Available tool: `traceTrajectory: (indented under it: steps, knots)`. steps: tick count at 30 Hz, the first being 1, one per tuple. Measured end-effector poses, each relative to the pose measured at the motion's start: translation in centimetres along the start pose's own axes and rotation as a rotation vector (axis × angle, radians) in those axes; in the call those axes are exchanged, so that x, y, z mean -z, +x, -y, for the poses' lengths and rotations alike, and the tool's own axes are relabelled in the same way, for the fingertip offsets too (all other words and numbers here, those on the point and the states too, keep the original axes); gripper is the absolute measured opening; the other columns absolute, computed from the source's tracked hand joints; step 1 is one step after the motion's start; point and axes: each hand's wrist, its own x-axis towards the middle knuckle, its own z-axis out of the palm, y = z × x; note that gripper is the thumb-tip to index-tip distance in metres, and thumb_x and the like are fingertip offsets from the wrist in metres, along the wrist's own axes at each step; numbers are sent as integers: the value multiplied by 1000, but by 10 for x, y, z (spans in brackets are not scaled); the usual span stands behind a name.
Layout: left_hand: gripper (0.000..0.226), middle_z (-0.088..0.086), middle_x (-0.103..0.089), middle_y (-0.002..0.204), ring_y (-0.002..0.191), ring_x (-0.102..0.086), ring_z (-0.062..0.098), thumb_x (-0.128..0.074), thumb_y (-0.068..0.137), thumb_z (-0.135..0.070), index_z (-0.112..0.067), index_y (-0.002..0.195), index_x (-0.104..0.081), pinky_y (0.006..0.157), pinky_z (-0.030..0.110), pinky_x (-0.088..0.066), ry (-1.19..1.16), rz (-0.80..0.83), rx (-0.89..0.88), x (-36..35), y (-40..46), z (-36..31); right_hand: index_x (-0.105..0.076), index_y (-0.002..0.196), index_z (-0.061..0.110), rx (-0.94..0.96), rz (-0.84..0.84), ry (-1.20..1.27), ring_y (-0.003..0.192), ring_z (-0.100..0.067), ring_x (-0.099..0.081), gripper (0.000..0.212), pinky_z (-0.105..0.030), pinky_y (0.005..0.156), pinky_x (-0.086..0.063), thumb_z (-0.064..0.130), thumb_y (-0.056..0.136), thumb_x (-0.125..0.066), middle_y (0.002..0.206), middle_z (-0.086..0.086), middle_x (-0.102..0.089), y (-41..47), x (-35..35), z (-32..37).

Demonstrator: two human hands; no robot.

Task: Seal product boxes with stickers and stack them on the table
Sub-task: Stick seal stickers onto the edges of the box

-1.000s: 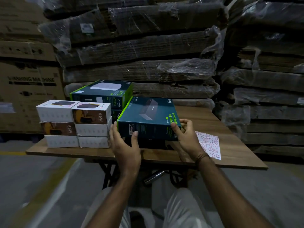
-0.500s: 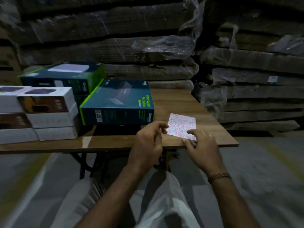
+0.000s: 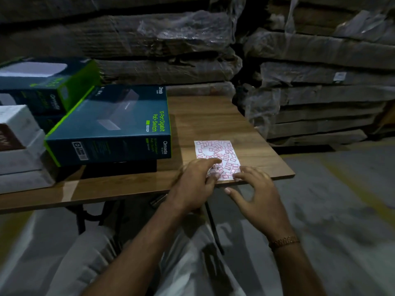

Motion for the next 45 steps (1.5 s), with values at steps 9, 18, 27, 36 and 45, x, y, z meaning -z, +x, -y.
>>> traceTrajectory:
  steps: [9,18,27,36,45]
  knots:
    - [47,-6,-64,142,135,-50,12,-76,97,-37,-28,142,-66,119,23,-32,-64,18,11,-2,-2,18,-69,124,29,-208,-262,167,119,-8,-61,42,-24,99,-50,-3,99,-62,124,11,-66,5,8,6]
    - [55,-5,-70,138,129,-61,16,-82,84,-43,-23,135,-72,102,18,-39,-153,123,70,9,31,20,-77,115,21,-62,-66,-88,110,-16,-59,28,-34,95,-51,5,96,-66,113,9,-70,28,9,-1]
    - [42,-4,-74,134,155,-41,29,-79,72,-35,-25,113,-81,109,51,-45,-182,-53,-31,-12,39,31,-79,115,23,-95,-57,-149,110,-12,-54,18,-18,85,-43,22,100,-68,110,10,-62,36,0,2]
    - [44,-7,-74,132,133,-61,23,-73,81,-49,-29,120,-80,108,47,-36,4,16,-73,-22,32,29,-72,97,30,-127,-24,-127,104,-14,-54,5,-31,80,-45,25,95,-72,101,12,-59,46,-2,8]
    - [37,-9,-74,131,129,-63,21,-64,85,-52,-34,111,-83,103,50,-39,71,45,-101,-22,33,28,-69,92,27,-157,-14,-157,98,-19,-56,8,-35,78,-45,20,95,-71,98,7,-54,54,-3,15]
